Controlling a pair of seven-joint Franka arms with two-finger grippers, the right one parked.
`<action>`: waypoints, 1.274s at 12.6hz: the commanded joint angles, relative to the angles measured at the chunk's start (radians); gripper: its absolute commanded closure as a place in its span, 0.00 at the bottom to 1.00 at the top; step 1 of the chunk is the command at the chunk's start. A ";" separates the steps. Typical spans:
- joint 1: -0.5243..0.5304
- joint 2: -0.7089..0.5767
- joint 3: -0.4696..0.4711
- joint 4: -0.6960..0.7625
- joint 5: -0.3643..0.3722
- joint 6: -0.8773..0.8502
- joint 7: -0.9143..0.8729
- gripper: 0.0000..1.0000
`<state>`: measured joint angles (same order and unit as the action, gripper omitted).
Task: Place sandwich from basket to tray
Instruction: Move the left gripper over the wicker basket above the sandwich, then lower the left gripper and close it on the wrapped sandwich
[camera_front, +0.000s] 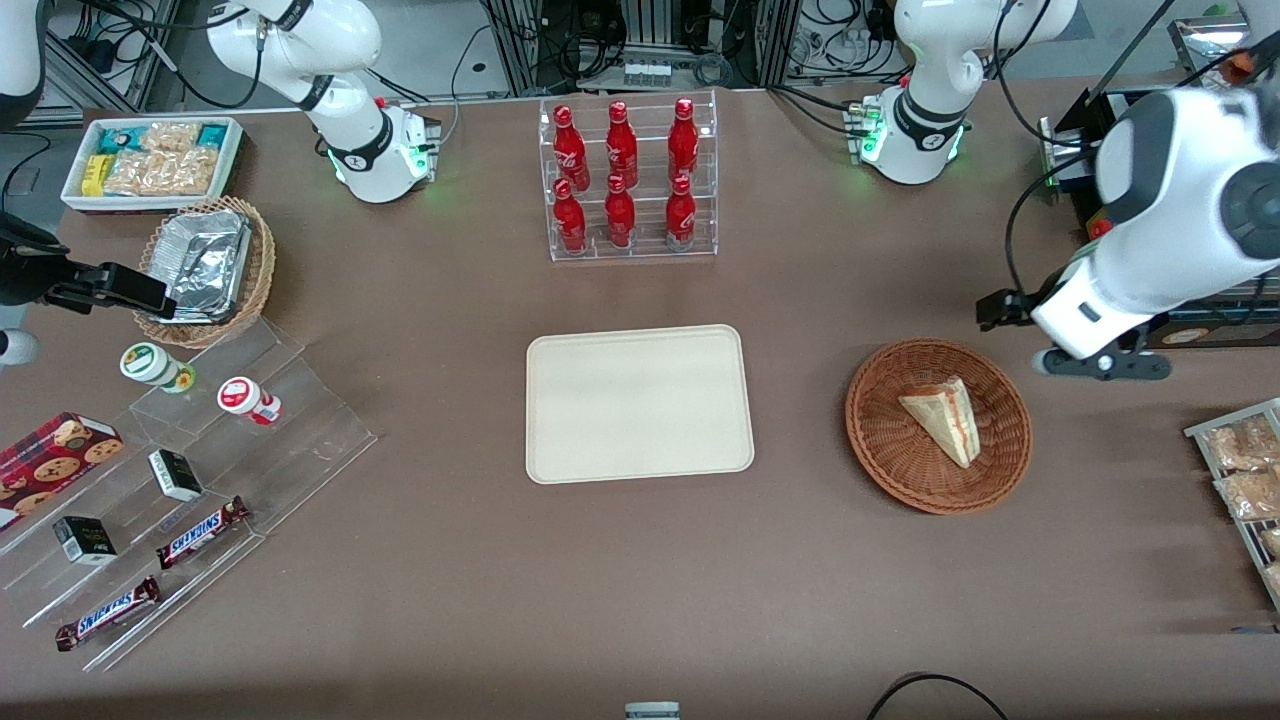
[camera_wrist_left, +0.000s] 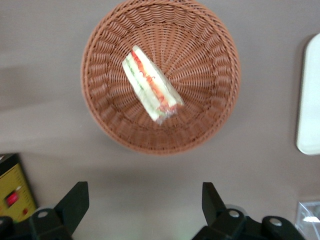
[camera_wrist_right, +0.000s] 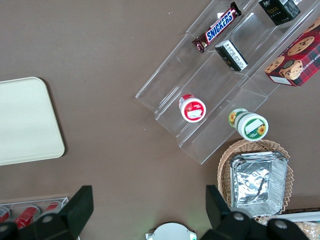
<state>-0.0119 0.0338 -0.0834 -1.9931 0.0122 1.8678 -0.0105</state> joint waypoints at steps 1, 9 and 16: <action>0.004 0.003 -0.001 -0.137 0.005 0.172 0.000 0.00; 0.006 0.101 0.001 -0.176 0.006 0.339 -0.260 0.00; -0.020 0.199 -0.003 -0.176 0.008 0.519 -0.672 0.00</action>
<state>-0.0261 0.2284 -0.0866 -2.1694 0.0123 2.3578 -0.6218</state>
